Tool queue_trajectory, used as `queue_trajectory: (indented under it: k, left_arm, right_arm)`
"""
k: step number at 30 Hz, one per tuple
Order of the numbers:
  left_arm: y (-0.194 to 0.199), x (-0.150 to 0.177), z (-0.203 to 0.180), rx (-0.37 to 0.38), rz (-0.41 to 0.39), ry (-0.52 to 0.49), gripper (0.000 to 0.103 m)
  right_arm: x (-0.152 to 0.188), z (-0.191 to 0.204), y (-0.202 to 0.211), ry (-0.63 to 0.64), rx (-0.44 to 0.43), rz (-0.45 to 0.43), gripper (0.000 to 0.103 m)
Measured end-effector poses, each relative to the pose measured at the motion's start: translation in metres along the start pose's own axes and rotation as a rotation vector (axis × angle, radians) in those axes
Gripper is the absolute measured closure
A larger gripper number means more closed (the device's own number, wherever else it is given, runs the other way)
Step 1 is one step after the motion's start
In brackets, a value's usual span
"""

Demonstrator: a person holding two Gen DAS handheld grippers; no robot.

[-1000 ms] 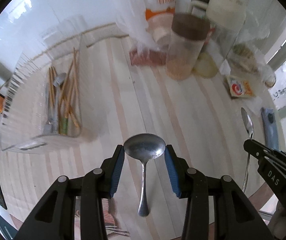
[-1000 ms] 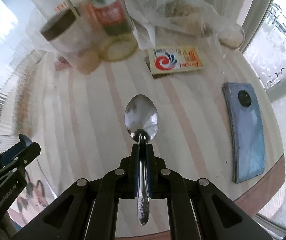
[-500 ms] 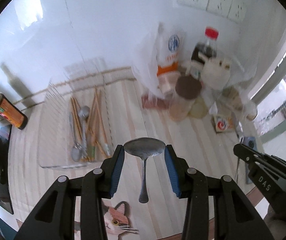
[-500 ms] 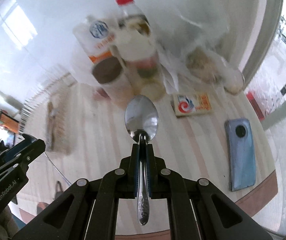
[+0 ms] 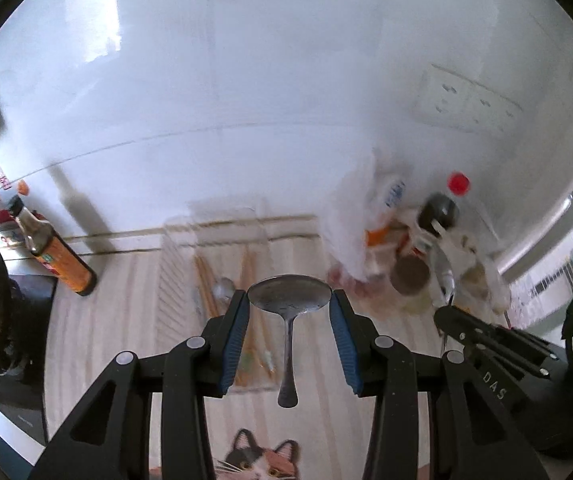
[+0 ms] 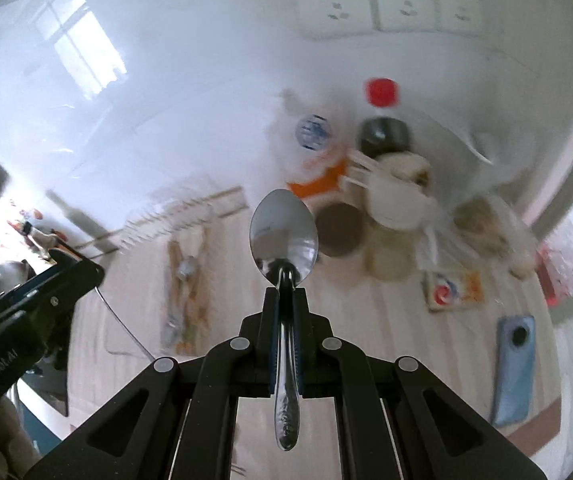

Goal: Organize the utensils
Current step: 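Carry the spoon in the left tool to the rack while the right tool carries its spoon, then lower the spoons into the rack and open both tools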

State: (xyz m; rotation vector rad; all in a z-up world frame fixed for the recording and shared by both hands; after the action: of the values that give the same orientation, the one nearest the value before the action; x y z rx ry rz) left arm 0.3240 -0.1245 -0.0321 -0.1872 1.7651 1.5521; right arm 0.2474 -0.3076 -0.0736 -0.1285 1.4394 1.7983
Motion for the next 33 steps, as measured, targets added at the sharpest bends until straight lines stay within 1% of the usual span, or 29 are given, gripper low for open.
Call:
queue_trajectory:
  k: [3, 7, 13, 22, 24, 26, 27, 28, 29, 30, 31, 33]
  left_arm:
    - [-0.003, -0.008, 0.021, -0.019, 0.006, 0.021, 0.065]
    - [-0.017, -0.012, 0.044, -0.033, 0.037, 0.051, 0.065]
    - [-0.05, -0.009, 0.071, -0.019, 0.122, 0.106, 0.065]
    - [-0.103, -0.002, 0.098, 0.015, 0.259, 0.184, 0.064]
    - [-0.11, 0.001, 0.103, 0.003, 0.281, 0.194, 0.064]
    - [-0.113, 0.004, 0.107, -0.025, 0.286, 0.201, 0.063]
    - [-0.113, 0.007, 0.111, -0.047, 0.286, 0.211, 0.06]
    - [-0.112, 0.009, 0.114, -0.061, 0.285, 0.22, 0.056]
    - [-0.11, 0.013, 0.116, -0.087, 0.28, 0.225, 0.046]
    - [-0.108, 0.015, 0.117, -0.11, 0.274, 0.224, 0.039]
    - [-0.105, 0.018, 0.118, -0.141, 0.265, 0.219, 0.037]
    - [-0.101, 0.025, 0.119, -0.197, 0.252, 0.209, 0.03]
  right_arm:
    - [-0.013, 0.025, -0.013, 0.01, -0.042, 0.019, 0.097]
    - [-0.026, 0.057, -0.034, 0.029, -0.084, 0.05, 0.097]
    - [-0.038, 0.097, -0.076, 0.04, -0.145, 0.126, 0.097]
    - [-0.031, 0.128, -0.145, 0.077, -0.15, 0.262, 0.096]
    - [-0.028, 0.132, -0.157, 0.075, -0.144, 0.278, 0.096]
    - [-0.026, 0.136, -0.173, 0.088, -0.123, 0.315, 0.094]
    - [-0.024, 0.136, -0.178, 0.085, -0.122, 0.335, 0.091]
    - [-0.023, 0.137, -0.182, 0.087, -0.119, 0.344, 0.082]
    - [-0.023, 0.136, -0.183, 0.089, -0.113, 0.341, 0.074]
    - [-0.022, 0.135, -0.182, 0.093, -0.108, 0.333, 0.072]
    - [-0.022, 0.134, -0.181, 0.098, -0.102, 0.328, 0.071]
    - [-0.019, 0.13, -0.177, 0.128, -0.07, 0.306, 0.065]
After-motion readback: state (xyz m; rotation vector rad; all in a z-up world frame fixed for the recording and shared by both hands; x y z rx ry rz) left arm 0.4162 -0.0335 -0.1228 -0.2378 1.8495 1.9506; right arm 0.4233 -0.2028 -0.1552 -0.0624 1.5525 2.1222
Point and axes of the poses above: each gripper's, at about its wrist camera, not at the fingertips, and y roughly against the way its jaws point, z to its left, x to its underside, the point moved 2 cm from there along -y, roughly the way its jaws point, and after that the axes turned 8 degrees about -y, right-handed, at the moved point
